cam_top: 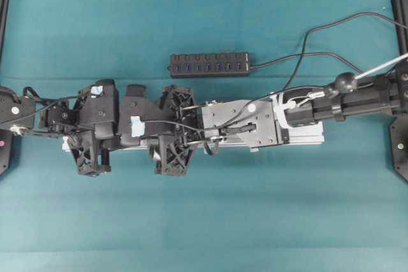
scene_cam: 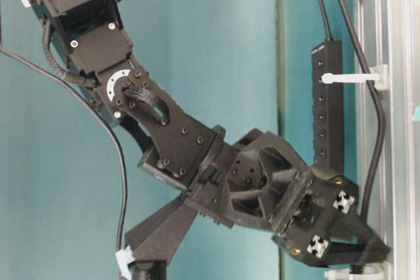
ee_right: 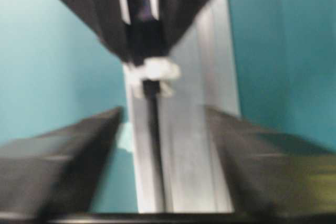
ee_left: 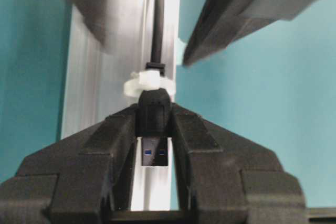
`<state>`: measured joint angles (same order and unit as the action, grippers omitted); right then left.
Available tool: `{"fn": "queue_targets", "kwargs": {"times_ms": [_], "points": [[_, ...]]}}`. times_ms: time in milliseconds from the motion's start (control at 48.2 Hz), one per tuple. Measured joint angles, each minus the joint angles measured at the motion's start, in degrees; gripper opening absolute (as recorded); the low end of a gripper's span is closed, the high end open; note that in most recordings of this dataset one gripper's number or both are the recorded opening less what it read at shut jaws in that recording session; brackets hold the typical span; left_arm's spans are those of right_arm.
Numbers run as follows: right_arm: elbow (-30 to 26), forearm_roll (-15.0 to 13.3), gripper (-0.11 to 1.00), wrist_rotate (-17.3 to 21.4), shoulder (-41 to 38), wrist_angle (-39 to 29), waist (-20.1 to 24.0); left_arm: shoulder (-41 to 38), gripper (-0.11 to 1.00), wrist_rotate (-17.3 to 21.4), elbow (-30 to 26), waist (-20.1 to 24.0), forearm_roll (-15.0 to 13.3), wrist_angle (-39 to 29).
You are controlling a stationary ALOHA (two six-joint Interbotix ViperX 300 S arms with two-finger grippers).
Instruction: Pass the USB cable through three rings with both arms.
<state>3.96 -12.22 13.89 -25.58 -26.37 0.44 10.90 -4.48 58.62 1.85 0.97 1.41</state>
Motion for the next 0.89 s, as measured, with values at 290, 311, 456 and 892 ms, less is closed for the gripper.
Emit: {"fn": "queue_targets", "kwargs": {"times_ms": [290,311,456,892], "points": [[1.1,0.0,0.82,-0.1,1.1,0.0,0.0,0.7,0.22,-0.1,0.1,0.0,0.0,-0.7],[1.1,0.0,0.82,-0.1,1.1,0.0,0.1,0.8,0.22,0.0,0.2,0.0,0.0,-0.7],[1.1,-0.4,0.82,-0.1,1.5,-0.1,0.0,1.8,0.22,0.0,0.8,0.0,0.0,-0.7],[3.1,-0.7,0.82,-0.1,4.6,-0.1,-0.2,6.9,0.22,-0.3,3.1,0.0,0.0,-4.7]]}}
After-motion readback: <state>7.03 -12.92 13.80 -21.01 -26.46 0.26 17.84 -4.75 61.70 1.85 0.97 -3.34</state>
